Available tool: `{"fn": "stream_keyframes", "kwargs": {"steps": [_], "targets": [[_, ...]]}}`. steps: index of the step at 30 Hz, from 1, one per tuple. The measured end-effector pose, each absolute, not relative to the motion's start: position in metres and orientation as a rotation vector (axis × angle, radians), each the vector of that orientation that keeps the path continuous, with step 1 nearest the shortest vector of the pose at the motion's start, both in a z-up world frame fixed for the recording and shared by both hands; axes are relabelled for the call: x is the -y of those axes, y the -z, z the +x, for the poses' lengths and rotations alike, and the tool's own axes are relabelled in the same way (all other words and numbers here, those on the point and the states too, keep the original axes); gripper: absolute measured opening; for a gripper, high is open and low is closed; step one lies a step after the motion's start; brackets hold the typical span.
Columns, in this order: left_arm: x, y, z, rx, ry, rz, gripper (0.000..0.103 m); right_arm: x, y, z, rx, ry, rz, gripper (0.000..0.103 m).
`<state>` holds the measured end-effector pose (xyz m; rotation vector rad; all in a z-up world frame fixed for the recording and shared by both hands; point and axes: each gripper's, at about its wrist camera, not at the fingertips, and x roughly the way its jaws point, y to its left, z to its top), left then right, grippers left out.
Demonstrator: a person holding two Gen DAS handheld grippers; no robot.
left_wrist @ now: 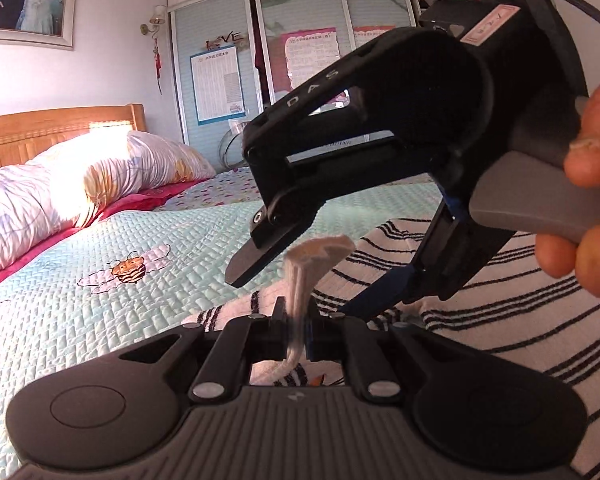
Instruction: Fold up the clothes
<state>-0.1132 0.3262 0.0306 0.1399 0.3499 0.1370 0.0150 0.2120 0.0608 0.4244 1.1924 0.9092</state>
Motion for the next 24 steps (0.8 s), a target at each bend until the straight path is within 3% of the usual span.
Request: {"fn": "stream_keyframes", "kwargs": {"steps": [3, 7, 17, 22, 24], "targets": [[-0.327, -0.027, -0.110, -0.371, -0.125, 0.156, 0.007, -0.211, -0.057, 0.015, -1.203, -0.910, 0.445, 0.068], [-0.327, -0.024, -0.105, -0.394, -0.130, 0.175, 0.006, -0.219, -0.055, 0.014, -1.218, -0.893, 0.392, 0.048], [-0.333, -0.016, -0.094, -0.473, -0.104, 0.159, 0.007, -0.222, -0.042, 0.019, -1.257, -0.824, 0.310, 0.040], [-0.331, -0.011, -0.089, -0.517, -0.105, 0.166, 0.007, -0.232, -0.043, 0.012, -1.187, -0.837, 0.192, 0.014], [-0.330, -0.009, -0.086, -0.529, -0.115, 0.183, 0.008, -0.236, -0.043, 0.009, -1.164, -0.848, 0.154, 0.012]]}}
